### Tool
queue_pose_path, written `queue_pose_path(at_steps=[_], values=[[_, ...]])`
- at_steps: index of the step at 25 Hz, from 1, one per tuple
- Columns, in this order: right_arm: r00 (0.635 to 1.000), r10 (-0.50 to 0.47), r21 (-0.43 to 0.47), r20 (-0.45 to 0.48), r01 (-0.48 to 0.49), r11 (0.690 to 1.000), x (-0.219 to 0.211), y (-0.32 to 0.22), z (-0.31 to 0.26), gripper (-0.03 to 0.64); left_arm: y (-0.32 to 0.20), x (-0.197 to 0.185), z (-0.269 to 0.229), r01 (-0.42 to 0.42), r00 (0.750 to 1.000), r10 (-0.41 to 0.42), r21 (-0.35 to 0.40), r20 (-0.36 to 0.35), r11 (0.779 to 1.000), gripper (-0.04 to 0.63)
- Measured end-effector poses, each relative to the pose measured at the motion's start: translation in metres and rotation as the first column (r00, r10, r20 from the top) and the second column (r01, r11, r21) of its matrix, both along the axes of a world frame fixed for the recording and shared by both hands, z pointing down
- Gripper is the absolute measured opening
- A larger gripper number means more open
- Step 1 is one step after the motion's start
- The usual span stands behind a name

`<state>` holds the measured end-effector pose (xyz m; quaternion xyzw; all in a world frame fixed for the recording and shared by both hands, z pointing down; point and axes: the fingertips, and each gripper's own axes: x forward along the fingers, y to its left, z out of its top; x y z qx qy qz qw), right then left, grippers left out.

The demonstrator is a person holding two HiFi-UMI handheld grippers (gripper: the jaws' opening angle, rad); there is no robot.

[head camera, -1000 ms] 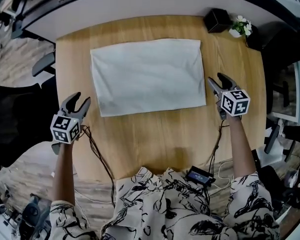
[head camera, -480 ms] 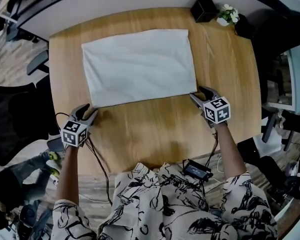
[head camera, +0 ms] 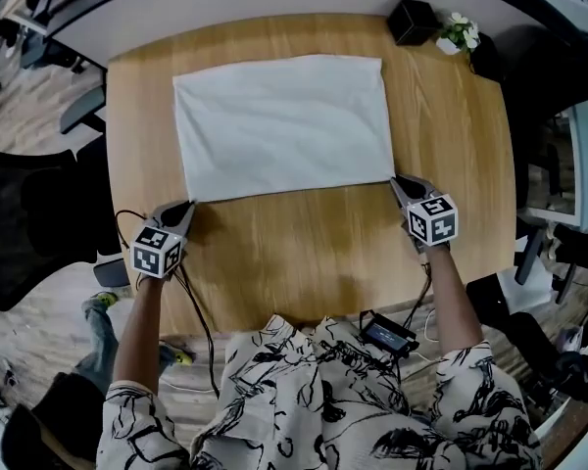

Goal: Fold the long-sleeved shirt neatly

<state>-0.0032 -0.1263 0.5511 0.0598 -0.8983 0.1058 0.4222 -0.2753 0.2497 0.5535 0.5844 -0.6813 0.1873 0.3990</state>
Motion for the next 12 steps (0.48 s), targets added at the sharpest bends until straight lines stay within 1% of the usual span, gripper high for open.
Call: queue_pose_path(at_steps=[4, 7, 11, 12], values=[[0.999, 0.025, 0.006, -0.03, -0.025, 1.0, 0.009, -0.004, 0.01, 0.032, 0.012, 0.006, 0.008, 0.056, 0.998, -0.056, -0.024, -0.013, 0.998, 0.012], [0.998, 0.028, 0.018, -0.049, -0.028, 0.999, 0.01, -0.002, 0.013, 0.038, 0.013, 0.006, 0.01, 0.058, 0.998, -0.058, -0.037, 0.003, 0.998, 0.015], [0.997, 0.046, 0.015, -0.069, -0.045, 0.999, 0.019, -0.003, 0.013, 0.098, 0.02, 0.007, 0.009, 0.058, 0.998, -0.057, -0.058, 0.026, 0.997, 0.05], [0.996, 0.062, 0.012, -0.063, -0.062, 0.998, 0.024, -0.004, 0.01, 0.1, 0.025, 0.009, 0.008, 0.064, 0.998, -0.062, -0.063, 0.029, 0.996, 0.061]])
